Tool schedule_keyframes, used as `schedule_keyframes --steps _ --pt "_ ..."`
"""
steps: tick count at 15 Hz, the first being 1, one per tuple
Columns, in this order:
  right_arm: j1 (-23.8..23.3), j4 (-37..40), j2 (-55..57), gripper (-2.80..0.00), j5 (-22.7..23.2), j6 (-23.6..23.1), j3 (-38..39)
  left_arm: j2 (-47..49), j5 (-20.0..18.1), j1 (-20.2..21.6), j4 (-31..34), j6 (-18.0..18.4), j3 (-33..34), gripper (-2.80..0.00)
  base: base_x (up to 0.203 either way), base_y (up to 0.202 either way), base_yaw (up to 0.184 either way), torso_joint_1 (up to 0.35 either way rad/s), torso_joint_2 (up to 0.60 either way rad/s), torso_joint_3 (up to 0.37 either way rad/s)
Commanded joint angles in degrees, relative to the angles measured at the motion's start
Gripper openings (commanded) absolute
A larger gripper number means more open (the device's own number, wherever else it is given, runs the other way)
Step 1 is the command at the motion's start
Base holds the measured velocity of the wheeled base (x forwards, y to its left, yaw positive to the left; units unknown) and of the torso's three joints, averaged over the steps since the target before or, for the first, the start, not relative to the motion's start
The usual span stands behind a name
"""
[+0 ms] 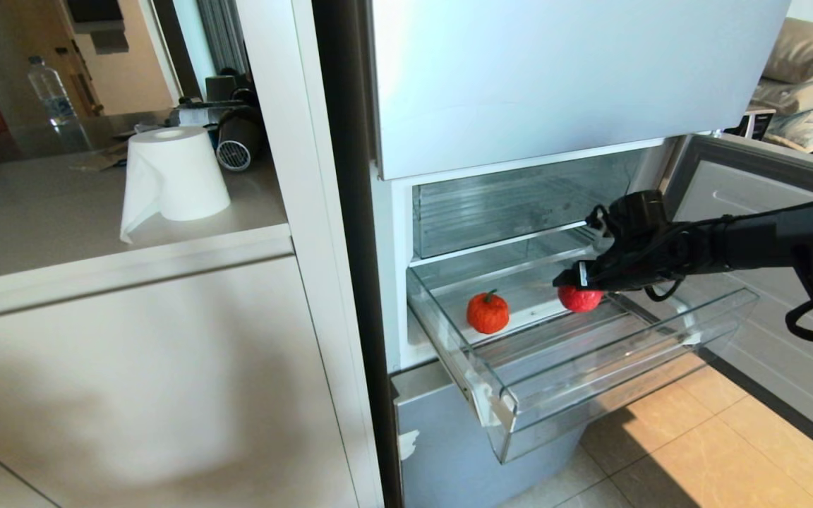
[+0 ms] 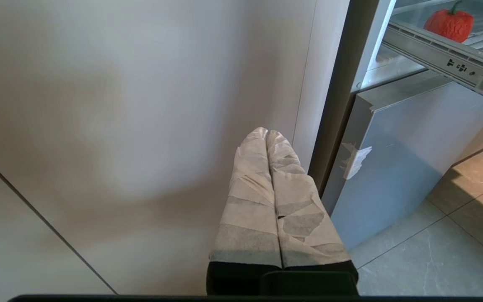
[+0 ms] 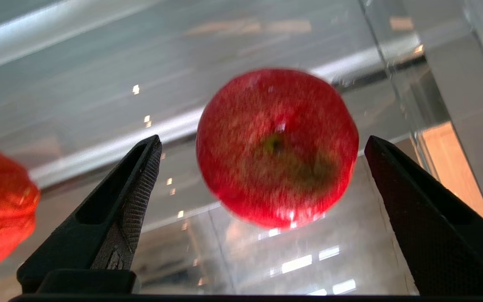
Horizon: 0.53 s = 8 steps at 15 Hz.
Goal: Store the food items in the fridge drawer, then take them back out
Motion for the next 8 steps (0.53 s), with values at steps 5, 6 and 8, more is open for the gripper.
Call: schedule_keyframes --steps 5,6,8 --pt "-0.17 -1.79 -0.36 0.0 -0.06 -0.05 1.32 0.01 0.04 0.0 0.0 -0.02 0.0 -2.8 0.0 0.0 0.0 0.0 0.0 0.0" --pt "-0.17 -2.03 -0.29 0.0 0.12 0.01 1.61 0.01 0.04 0.0 0.0 -0.02 0.0 -2.8 0.0 0.0 0.0 0.0 0.0 0.0" --pt "-0.17 -5.28 0.1 0.0 -0.09 -0.05 2.65 0.01 0.04 0.0 0.0 -0.02 0.0 -2.8 0.0 0.0 0.0 0.0 0.0 0.0"
